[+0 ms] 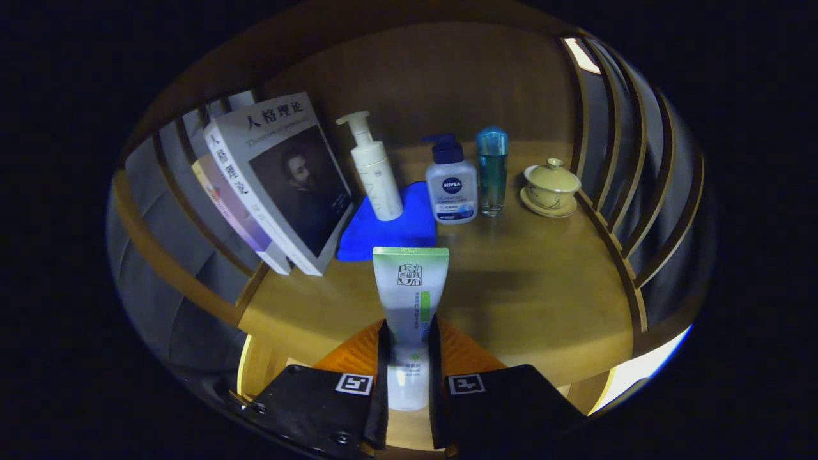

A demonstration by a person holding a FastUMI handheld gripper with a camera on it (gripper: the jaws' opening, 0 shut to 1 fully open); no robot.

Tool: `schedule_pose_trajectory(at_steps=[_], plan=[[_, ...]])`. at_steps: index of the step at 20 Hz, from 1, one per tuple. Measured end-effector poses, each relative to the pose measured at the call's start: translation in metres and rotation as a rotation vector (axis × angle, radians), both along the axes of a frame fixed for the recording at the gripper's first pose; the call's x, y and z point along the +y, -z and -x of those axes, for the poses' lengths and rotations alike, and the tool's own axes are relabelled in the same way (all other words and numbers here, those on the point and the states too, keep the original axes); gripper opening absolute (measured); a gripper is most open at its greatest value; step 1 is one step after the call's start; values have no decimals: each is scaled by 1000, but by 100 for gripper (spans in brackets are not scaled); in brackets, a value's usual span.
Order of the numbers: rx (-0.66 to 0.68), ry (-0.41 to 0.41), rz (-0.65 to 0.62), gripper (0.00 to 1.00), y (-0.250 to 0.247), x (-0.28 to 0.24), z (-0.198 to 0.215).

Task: Pull open the drawer, take out the items inside it, and place them on the countertop above the cabinet.

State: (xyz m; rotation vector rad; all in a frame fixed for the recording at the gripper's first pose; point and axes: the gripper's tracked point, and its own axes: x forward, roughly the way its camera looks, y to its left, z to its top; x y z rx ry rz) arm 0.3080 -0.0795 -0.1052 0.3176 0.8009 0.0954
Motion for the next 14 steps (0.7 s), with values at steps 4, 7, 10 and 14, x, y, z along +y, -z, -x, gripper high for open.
schedule_pose_trajectory(at_steps=[4,7,10,14], plan=[[50,22,-25,31,16,6,-9],[67,45,-73,34,20,9,-14],[86,76,-109,38,26,9,-17],[59,107,-123,47,29,9,-19]])
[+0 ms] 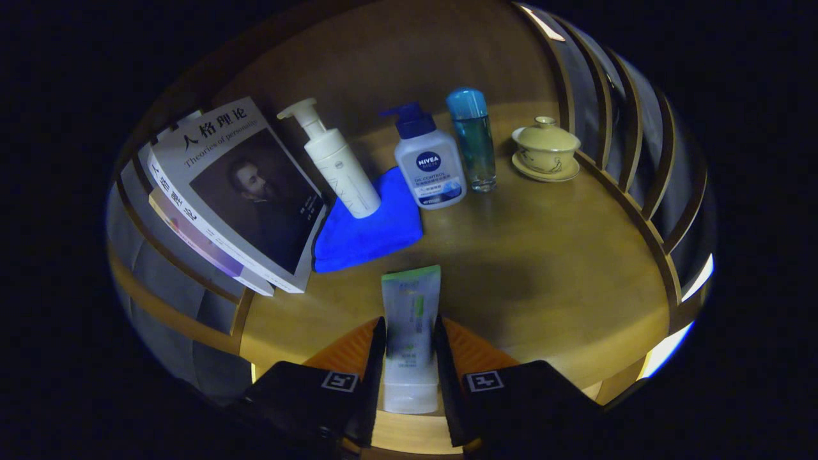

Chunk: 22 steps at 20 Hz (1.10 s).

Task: Pull open the drawer, take out the items inside it, and place them on the countertop above the cabinet.

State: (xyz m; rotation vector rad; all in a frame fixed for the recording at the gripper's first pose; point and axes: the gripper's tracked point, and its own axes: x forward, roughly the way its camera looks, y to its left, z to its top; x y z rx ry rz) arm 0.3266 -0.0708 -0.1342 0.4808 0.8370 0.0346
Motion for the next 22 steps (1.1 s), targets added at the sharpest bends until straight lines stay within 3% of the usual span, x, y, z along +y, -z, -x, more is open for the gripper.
schedule_pose_trajectory(at_steps=[3,5,13,22], plan=[[-91,-12,5,79,-22,3,7],[-171,1,77,100,-36,-4,18],[-584,43,161,98,-110,28,116],[-816,150,335,98,-102,42,234]])
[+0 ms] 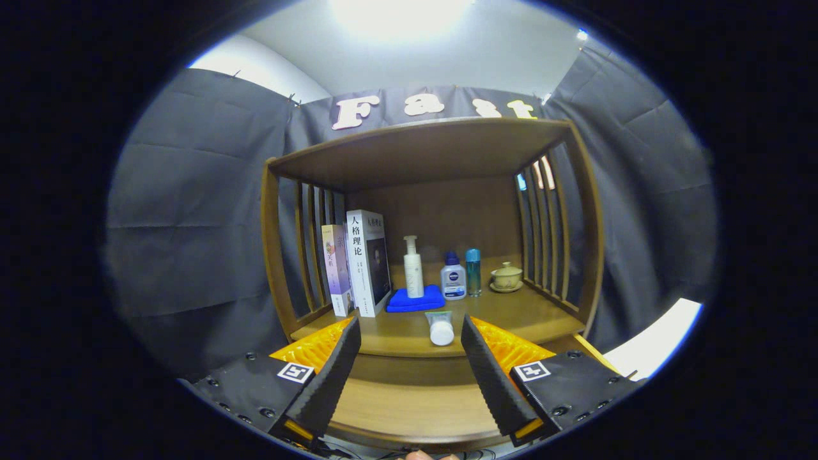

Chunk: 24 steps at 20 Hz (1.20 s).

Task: Pull open the drawer, take out the items inside it, and place them on the countertop above the cabinet.

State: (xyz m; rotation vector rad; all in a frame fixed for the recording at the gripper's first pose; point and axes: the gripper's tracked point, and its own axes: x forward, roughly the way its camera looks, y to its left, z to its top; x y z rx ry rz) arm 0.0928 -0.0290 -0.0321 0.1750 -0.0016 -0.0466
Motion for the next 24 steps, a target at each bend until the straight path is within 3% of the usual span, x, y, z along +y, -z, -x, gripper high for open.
schedule_pose_trajectory(at_steps=[5,12,24], plan=[[10,20,54,98,37,12,52],[94,33,13,98,92,23,95],[196,88,13,98,150,22,78]])
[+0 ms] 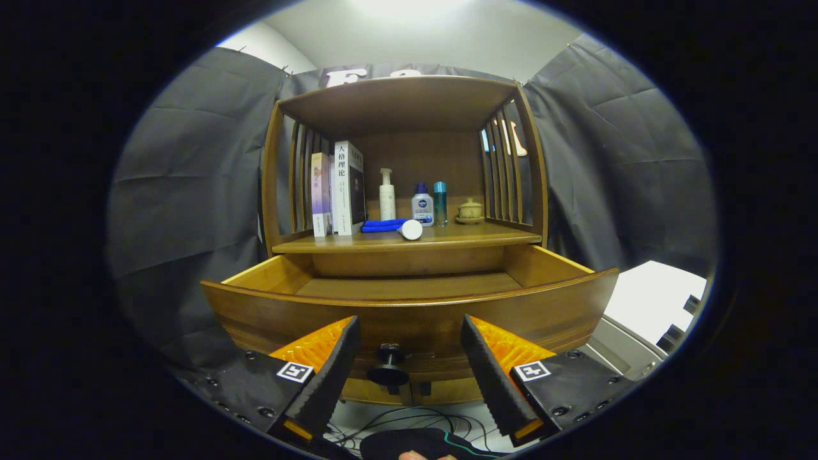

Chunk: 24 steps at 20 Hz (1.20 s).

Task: Pull open the drawer, take out the items inside it, and place them on the countertop above the cabinet.

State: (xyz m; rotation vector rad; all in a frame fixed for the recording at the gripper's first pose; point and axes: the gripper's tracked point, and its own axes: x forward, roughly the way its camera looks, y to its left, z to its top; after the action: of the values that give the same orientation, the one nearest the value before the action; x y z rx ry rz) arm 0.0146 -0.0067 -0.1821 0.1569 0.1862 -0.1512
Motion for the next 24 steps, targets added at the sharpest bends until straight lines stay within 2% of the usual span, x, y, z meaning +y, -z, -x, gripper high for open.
schedule_pose_trajectory(at_steps=[7,11,16,24], plan=[[120,-3,-30,98,46,-5,-20],[103,-1,2,98,48,-2,-24],[110,-16,-19,98,47,0,-40],[80,7,-36,98,42,-5,-91]])
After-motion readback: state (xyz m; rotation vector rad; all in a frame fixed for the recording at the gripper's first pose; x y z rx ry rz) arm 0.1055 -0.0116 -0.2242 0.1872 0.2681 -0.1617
